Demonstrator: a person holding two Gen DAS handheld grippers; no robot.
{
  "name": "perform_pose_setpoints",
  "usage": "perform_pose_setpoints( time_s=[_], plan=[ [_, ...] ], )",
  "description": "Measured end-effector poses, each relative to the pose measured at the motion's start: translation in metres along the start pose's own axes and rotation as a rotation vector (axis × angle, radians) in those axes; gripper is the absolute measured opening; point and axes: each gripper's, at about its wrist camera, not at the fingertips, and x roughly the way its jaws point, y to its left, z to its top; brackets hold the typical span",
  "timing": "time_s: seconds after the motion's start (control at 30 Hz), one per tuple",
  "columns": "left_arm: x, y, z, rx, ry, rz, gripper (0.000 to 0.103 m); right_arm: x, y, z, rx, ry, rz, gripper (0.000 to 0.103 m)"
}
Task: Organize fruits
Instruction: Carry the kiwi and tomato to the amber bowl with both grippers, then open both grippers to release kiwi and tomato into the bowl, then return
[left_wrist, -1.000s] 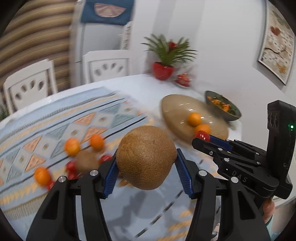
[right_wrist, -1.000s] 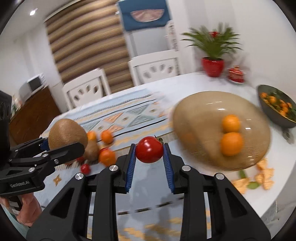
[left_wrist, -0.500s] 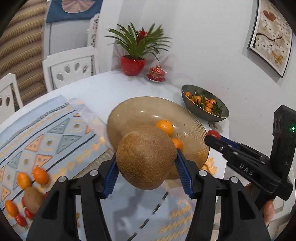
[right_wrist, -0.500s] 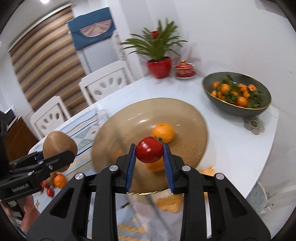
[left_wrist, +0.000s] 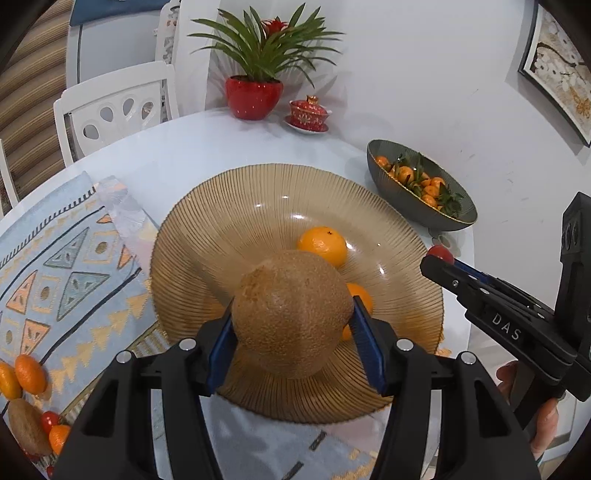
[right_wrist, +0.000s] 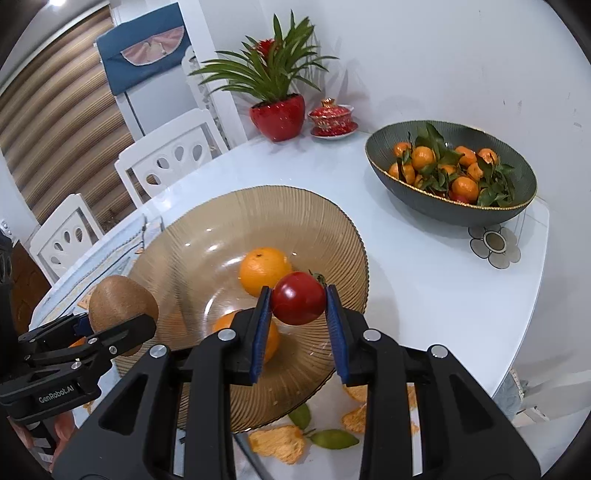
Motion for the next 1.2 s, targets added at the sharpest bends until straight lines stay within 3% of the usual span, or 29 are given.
perform_pose_setpoints(
  time_s=[0.4, 0.63, 1.2],
  plan=[
    [0.030, 0.003, -0.003, -0.026, 0.060, -0.015, 0.056, 0.016, -0.007, -0.001, 0.003, 0.030, -0.012, 0.030],
    [0.032, 0.005, -0.005, -0.042, 0.079, -0.033, 0.056, 0.018, -0.012, -0.002, 0.042, 0.047, 0.014, 0.038],
    [-0.039, 0.012, -0.012, -0.018, -0.055, -0.024, 0.068, -0.016, 0.023, -0.009, 0.008, 0.020, 0.020, 0.042]
  ],
)
